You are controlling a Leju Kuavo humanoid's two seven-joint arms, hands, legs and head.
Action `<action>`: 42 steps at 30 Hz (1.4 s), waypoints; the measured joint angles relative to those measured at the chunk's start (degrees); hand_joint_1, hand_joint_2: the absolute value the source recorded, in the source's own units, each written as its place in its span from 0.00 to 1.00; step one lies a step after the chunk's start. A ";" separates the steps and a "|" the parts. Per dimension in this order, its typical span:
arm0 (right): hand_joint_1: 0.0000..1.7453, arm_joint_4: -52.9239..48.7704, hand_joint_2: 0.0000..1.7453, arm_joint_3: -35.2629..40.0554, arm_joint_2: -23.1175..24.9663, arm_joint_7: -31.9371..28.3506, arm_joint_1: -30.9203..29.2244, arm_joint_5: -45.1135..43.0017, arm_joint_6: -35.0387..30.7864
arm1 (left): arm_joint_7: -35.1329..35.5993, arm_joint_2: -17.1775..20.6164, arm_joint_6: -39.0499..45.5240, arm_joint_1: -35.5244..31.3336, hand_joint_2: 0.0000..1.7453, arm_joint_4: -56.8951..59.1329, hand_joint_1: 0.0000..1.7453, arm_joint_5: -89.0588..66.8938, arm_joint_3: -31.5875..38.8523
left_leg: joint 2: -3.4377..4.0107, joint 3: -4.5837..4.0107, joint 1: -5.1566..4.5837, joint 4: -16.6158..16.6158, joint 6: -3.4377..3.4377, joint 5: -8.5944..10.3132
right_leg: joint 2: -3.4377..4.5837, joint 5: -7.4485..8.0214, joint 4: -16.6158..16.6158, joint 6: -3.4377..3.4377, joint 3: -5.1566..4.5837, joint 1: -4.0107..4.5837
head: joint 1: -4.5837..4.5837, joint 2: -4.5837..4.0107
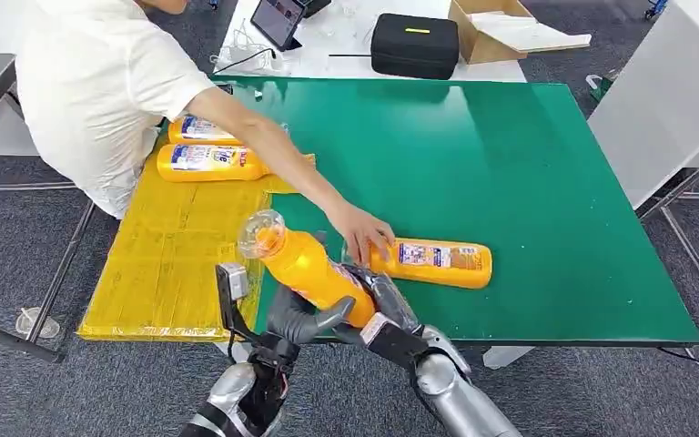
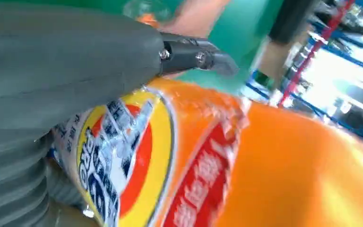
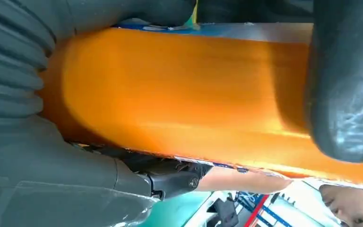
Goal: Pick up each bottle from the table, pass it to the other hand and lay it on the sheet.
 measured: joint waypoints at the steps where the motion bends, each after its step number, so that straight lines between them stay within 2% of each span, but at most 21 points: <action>1: 0.44 0.07 1.00 -0.02 0.00 -0.11 -0.08 -0.04 0.11 | -0.07 0.07 -0.16 0.02 1.00 -0.07 1.00 -0.04 0.07 | 0.00 0.00 0.00 0.00 0.00 0.00 | 0.00 0.00 0.00 0.00 0.00 0.00 | -0.02 0.00; 2: 0.05 0.15 1.00 -0.02 0.07 -0.22 -0.19 -0.11 0.24 | -0.20 0.13 -0.16 0.08 1.00 -0.20 1.00 -0.11 0.17 | 0.00 0.00 0.00 0.00 0.00 0.00 | 0.00 0.00 0.00 0.00 0.00 0.00 | -0.04 0.00; 3: 0.00 0.29 1.00 -0.04 0.13 -0.29 -0.27 -0.17 0.29 | -0.28 0.13 -0.11 0.13 1.00 -0.28 1.00 -0.11 0.26 | 0.00 0.00 0.00 0.00 0.00 0.00 | 0.00 0.00 0.00 0.00 0.00 0.00 | -0.02 0.00; 8: 0.00 1.05 1.00 0.00 0.53 -0.33 -0.26 1.10 -1.14 | -0.55 0.18 1.27 0.64 1.00 -1.51 1.00 1.86 1.47 | 0.01 0.00 0.00 0.00 0.00 0.00 | 0.00 0.00 0.00 0.00 -0.01 0.00 | -0.02 0.00; 9: 0.00 1.25 0.00 0.07 0.63 -0.33 -0.15 1.86 -1.90 | -0.33 0.18 1.73 0.69 1.00 -1.97 1.00 2.78 1.90 | 0.00 0.00 0.00 0.00 0.00 0.00 | 0.00 0.00 0.00 0.00 -0.01 0.00 | -0.02 0.00; 18: 0.00 1.97 0.00 0.50 1.71 -0.50 1.07 7.17 -12.20 | 2.08 0.61 3.15 1.86 1.00 -7.58 0.98 8.15 7.01 | 0.00 -0.02 0.00 0.00 0.00 0.00 | 0.00 -0.01 0.01 -0.01 -0.03 0.00 | -0.02 0.02; 22: 0.00 1.95 0.00 0.92 2.03 -0.66 1.92 10.27 -18.39 | 1.64 0.81 9.90 2.02 1.00 -9.73 1.00 7.67 9.31 | -0.01 -0.02 0.01 0.00 0.00 0.00 | -0.01 -0.01 0.00 -0.01 -0.03 0.01 | 0.00 0.00; 26: 0.00 1.12 0.00 1.46 2.34 -0.94 3.18 12.02 -25.38 | 0.13 0.92 23.87 1.53 1.00 -10.67 0.99 2.46 12.59 | 0.02 -0.02 0.01 0.00 0.00 0.01 | 0.00 -0.01 0.01 -0.01 -0.05 0.01 | -0.02 0.00; 27: 0.00 1.01 0.00 1.59 2.36 -0.94 3.27 12.02 -26.16 | -0.72 1.01 26.28 1.30 1.00 -10.67 0.87 0.10 13.03 | 0.00 -0.02 0.02 0.00 -0.01 0.01 | -0.01 -0.01 0.01 -0.01 -0.05 0.02 | 0.00 0.00; 29: 0.00 0.46 0.00 1.81 2.38 -0.98 3.44 11.78 -27.80 | -2.67 1.27 33.26 0.41 1.00 -10.47 0.86 -8.00 13.11 | -0.01 -0.03 0.02 0.00 0.00 0.02 | -0.01 -0.01 0.01 -0.01 -0.05 0.01 | 0.02 0.00; 30: 0.00 0.02 0.00 1.84 2.38 -1.14 3.60 11.56 -28.68 | -3.04 1.60 38.42 -0.43 1.00 -9.81 0.99 -14.85 12.83 | -0.01 -0.02 0.02 0.00 0.00 0.02 | -0.01 -0.01 0.01 -0.01 -0.04 0.01 | 0.00 0.00; 32: 0.00 -1.05 0.00 1.75 2.36 -1.47 3.87 11.23 -29.26 | -1.46 2.69 47.44 -2.35 1.00 -6.31 1.00 -32.88 12.33 | -0.01 -0.01 0.02 0.00 0.00 0.02 | 0.00 -0.01 0.01 -0.01 -0.03 0.00 | 0.02 0.00; 37: 0.00 -3.24 0.00 0.76 2.36 -2.03 3.93 11.34 -28.61 | 5.58 4.57 49.15 -5.20 1.00 1.21 1.00 -70.05 16.27 | 0.03 0.00 0.01 0.00 0.00 0.02 | 0.01 0.01 0.02 0.00 -0.03 0.00 | 0.02 0.00; 40: 0.00 -4.02 0.00 0.06 2.36 -2.16 3.93 11.34 -28.13 | 8.53 6.17 48.91 -6.92 1.00 4.99 1.00 -75.54 17.33 | 0.05 0.01 0.02 0.00 0.00 0.03 | 0.01 0.01 0.02 0.00 -0.05 0.01 | 0.00 0.00; 42: 0.00 -4.43 0.00 -0.59 2.36 -2.32 3.84 11.11 -27.32 | 12.34 7.89 44.80 -9.08 1.00 8.93 1.00 -78.18 17.31 | -0.01 -0.01 0.07 0.00 -0.02 0.06 | -0.01 0.00 0.04 -0.01 -0.04 0.03 | 0.02 0.00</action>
